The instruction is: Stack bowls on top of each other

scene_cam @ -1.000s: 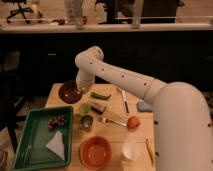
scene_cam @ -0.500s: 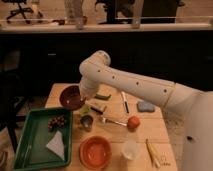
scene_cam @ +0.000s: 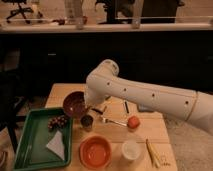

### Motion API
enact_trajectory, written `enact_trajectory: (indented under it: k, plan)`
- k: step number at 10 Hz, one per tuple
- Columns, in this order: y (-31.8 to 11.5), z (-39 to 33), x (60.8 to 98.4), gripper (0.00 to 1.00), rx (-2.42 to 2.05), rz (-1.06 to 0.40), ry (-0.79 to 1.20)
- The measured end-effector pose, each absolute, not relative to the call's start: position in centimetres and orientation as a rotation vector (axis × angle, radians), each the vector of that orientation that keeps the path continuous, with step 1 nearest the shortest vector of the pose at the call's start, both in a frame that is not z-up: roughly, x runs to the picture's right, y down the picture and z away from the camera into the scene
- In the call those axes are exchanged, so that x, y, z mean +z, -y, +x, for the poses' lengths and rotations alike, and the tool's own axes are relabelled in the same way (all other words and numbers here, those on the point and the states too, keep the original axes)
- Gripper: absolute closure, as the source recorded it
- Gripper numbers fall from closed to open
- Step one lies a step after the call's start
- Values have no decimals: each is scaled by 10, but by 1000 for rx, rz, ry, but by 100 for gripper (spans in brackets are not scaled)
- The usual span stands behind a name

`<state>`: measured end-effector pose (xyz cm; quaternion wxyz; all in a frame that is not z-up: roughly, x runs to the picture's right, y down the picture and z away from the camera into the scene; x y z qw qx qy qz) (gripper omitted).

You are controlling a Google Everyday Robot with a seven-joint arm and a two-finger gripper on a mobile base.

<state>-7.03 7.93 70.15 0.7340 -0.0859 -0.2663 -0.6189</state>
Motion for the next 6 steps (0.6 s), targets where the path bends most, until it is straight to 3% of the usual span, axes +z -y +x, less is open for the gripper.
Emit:
enact_trajectory:
  k: [6]
  plan:
    - [-121,-59,685,100,-1276,-212,583]
